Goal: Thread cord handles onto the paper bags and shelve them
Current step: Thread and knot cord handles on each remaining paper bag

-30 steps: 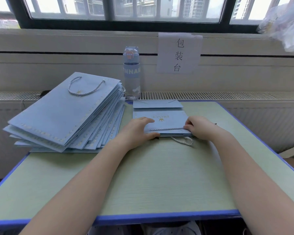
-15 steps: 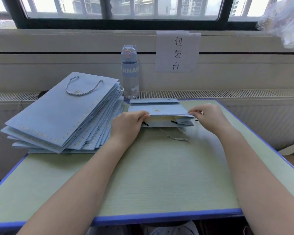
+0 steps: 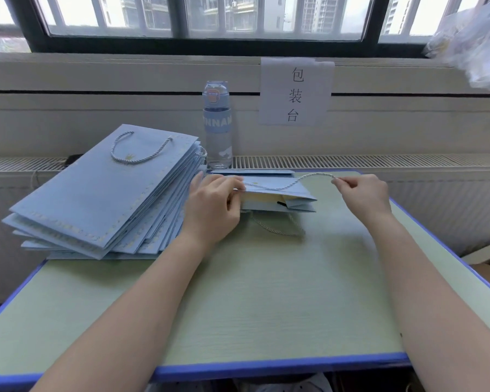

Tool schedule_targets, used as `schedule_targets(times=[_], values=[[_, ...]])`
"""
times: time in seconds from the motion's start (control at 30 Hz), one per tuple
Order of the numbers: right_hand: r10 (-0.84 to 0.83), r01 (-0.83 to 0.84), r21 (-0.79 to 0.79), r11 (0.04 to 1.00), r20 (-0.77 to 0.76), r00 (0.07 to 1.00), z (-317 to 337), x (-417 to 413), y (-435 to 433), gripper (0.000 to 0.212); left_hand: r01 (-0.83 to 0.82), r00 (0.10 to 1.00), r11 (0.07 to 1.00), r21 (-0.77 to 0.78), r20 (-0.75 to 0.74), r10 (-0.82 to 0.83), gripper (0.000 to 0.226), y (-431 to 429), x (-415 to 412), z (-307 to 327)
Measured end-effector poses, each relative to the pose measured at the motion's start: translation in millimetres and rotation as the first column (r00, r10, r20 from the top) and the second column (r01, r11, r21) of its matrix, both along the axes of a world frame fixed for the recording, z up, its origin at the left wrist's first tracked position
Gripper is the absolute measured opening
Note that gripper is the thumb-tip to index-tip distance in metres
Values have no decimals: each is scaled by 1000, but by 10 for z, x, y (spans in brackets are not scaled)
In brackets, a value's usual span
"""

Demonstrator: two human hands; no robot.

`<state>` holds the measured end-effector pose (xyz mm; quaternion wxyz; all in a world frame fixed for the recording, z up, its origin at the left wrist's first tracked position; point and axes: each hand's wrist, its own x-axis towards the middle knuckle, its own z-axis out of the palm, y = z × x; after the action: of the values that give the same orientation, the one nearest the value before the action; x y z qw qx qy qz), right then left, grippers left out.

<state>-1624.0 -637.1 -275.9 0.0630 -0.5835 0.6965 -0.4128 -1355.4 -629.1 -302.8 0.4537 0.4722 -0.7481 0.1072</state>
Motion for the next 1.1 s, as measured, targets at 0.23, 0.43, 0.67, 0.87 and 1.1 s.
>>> schedule_targets(times=[0.23, 0.43, 0.67, 0.87, 1.1], values=[[281, -308, 119, 944, 199, 939, 75, 320, 67, 11, 179, 968, 983, -41, 186, -169, 19, 77, -241, -68], [457, -535, 155, 831, 358, 814, -5, 495, 81, 10, 162, 941, 978, 134, 278, -194, 29, -81, -290, -274], [390, -438, 203, 876, 238, 890, -99, 533, 28, 15, 227, 929, 960, 166, 257, -265, 36, -37, -273, -275], [381, -409, 217, 886, 158, 911, -123, 482, 2, 8, 166, 933, 979, 115, 305, -194, 25, -15, -278, -256], [444, -448, 210, 869, 68, 893, -123, 536, 37, 10, 155, 908, 983, 102, 378, -183, 12, 43, -254, -173]])
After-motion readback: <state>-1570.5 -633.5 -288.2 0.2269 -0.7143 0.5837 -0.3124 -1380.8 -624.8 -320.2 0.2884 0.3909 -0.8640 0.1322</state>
